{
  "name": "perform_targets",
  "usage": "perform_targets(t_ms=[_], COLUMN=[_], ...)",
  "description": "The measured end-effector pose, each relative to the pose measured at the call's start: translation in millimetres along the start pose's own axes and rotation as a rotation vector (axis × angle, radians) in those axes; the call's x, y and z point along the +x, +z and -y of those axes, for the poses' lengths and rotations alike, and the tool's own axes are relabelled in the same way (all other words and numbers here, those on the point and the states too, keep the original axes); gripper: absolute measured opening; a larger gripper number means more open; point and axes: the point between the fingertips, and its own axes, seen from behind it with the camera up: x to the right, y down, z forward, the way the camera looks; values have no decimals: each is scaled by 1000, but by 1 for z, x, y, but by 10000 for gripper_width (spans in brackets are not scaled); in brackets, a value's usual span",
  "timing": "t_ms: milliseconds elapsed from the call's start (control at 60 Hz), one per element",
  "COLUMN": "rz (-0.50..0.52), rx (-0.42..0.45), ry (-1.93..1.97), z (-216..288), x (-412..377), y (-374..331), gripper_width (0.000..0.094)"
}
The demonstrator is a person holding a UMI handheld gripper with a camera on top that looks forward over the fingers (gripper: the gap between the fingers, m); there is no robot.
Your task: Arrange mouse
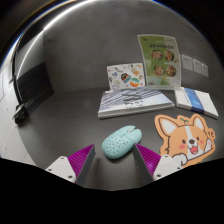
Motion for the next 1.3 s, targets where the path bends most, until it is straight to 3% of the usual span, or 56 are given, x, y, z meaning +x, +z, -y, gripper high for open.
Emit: perform_targets(t_ms=[250,267,283,317,367,467,483,500,517,633,750,817,900,1000,1083,1167,1300], rz=[-173,-184,-190,-214,-264,-317,-324,-329,-334,-285,-227,-235,-283,-359,-413,-426,-361], rx=[-45,-40,-36,-28,-17,-12,-10,-8,-9,-28,60,155,277,342,317,220,87], ry=[-59,-68,-61,-23,-4,-1,11,19,20,-131,-226,-251,-264,-234,-158,-85,7], z=[18,21,22,23,25,25,25,25,24,26,68,106,155,180,168,127,66], x=[7,6,5,6,9,9,8,8,6,-27,-62,-57,-21,54,127,188,229], y=[43,46,48,50,51,52,51,51,50,35,-3,-35,-80,-121,-128,-105,-62], gripper_width=[798,839,759,741,528,467,503,435,432,406,408,406,405,402,403,401,403])
